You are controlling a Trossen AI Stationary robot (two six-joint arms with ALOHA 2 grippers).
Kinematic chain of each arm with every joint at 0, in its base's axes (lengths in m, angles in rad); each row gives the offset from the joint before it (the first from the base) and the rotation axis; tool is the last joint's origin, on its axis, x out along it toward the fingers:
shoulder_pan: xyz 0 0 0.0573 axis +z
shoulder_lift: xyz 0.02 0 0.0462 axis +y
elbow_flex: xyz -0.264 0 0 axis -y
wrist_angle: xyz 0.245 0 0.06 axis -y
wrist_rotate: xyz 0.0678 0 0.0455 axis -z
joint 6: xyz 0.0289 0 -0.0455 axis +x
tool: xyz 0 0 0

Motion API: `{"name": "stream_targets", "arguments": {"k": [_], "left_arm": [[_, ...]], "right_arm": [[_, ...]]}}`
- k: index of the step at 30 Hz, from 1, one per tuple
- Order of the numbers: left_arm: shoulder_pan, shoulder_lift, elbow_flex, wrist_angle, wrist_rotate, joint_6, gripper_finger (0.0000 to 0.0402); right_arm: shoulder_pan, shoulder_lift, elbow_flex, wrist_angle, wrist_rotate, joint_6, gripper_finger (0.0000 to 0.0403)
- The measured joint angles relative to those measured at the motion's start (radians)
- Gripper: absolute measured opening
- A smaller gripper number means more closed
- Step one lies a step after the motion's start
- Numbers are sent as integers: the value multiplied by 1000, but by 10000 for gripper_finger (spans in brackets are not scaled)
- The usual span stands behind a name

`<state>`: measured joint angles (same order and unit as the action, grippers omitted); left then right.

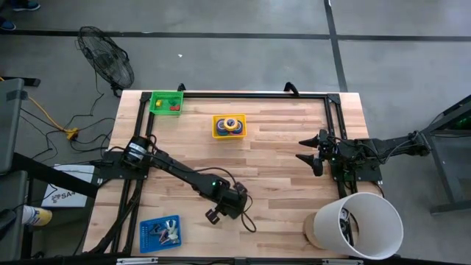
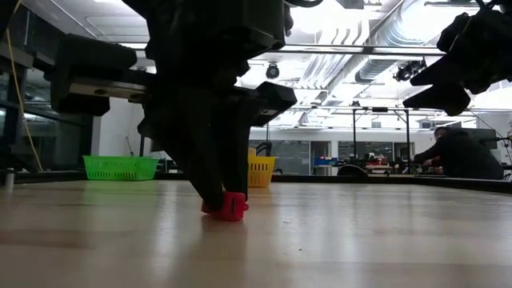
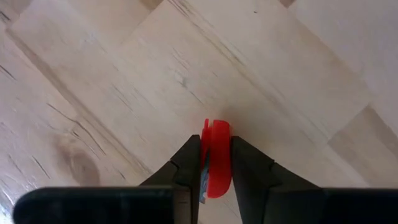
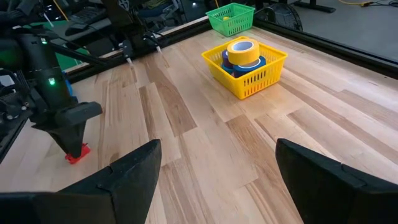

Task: Pick and place Stapler, Stapler remover, tape
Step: Put the red stapler into the green bin

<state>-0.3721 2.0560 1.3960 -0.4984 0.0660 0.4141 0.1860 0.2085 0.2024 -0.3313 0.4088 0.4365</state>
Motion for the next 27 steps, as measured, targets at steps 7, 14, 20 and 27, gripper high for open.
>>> {"name": "stream_targets", "arguments": {"k": [7, 14, 20, 27], "left_arm": [[5, 0, 0, -9, -11, -74, 58], [48, -31, -4, -41, -23, -210, 56], [114, -74, -8, -49, -35, -374, 55], [204, -137, -7, -114, -35, -663, 55]], "right_arm": [[0, 0, 0, 0, 0, 0, 307], [0, 0, 0, 0, 0, 0, 307], [0, 0, 0, 0, 0, 0, 307], [0, 0, 0, 0, 0, 0, 307]]}}
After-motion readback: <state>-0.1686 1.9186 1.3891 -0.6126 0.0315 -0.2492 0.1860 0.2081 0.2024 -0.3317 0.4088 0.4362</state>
